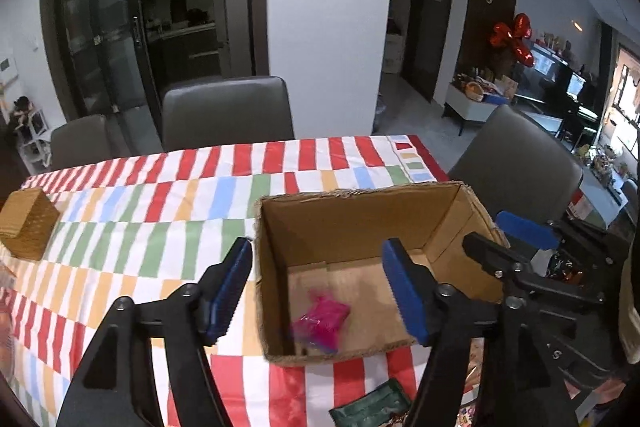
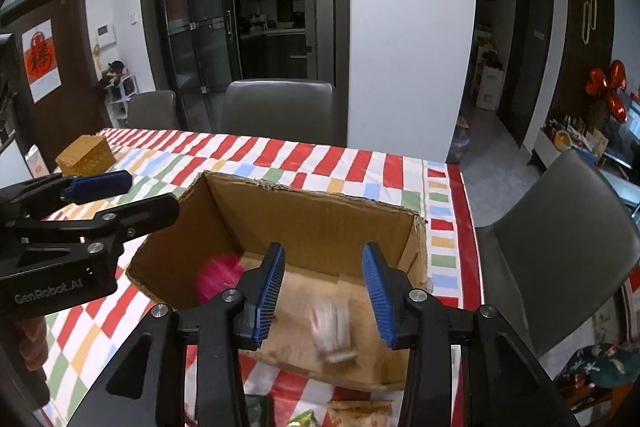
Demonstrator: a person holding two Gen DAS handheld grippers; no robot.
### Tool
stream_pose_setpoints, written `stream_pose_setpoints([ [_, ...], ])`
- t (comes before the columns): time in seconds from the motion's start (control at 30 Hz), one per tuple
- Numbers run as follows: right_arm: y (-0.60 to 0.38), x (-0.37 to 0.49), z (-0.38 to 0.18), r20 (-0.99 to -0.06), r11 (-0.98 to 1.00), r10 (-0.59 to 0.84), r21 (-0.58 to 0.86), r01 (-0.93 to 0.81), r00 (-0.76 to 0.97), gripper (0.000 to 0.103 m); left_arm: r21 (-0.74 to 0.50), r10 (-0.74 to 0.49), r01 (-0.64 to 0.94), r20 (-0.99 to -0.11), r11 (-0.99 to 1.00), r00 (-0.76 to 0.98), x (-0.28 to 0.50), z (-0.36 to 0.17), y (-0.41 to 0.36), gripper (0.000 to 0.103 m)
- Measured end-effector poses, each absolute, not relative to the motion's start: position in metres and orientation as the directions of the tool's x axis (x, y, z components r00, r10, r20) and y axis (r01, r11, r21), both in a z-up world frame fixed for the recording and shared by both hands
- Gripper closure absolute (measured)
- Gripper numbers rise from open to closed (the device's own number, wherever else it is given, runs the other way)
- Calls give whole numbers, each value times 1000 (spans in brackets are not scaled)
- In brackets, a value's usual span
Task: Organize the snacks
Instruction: 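Open both tools to drop the packets into the box, then move both tools back toward the remaining snacks on the table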
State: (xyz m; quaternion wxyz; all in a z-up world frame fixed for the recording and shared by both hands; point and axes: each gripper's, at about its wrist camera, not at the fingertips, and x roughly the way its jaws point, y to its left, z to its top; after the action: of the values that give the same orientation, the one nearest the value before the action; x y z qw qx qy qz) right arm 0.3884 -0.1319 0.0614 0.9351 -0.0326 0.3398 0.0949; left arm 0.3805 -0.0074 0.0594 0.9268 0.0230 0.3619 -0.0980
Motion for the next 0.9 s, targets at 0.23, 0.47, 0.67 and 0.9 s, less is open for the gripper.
stream_pose_setpoints([
  [0.23, -121, 354, 70, -613, 968, 200, 2, -252, 764, 61, -31, -154, 179, -666, 983, 730, 341, 63, 6, 31],
  [0.47, -108, 319, 66, -610, 952, 248, 10, -306, 753, 61, -9, -122, 152, -647, 988, 753, 293, 63, 16, 31],
  [0.67, -99, 285, 56, -616, 933, 299, 31, -357, 729, 61, 31, -97, 149, -625, 988, 774, 251, 58, 20, 31],
  [0.9, -87, 253, 44, -627, 913, 341, 44, -405, 700, 61, 32, -94, 147, -631, 989, 770, 214, 48, 26, 31],
])
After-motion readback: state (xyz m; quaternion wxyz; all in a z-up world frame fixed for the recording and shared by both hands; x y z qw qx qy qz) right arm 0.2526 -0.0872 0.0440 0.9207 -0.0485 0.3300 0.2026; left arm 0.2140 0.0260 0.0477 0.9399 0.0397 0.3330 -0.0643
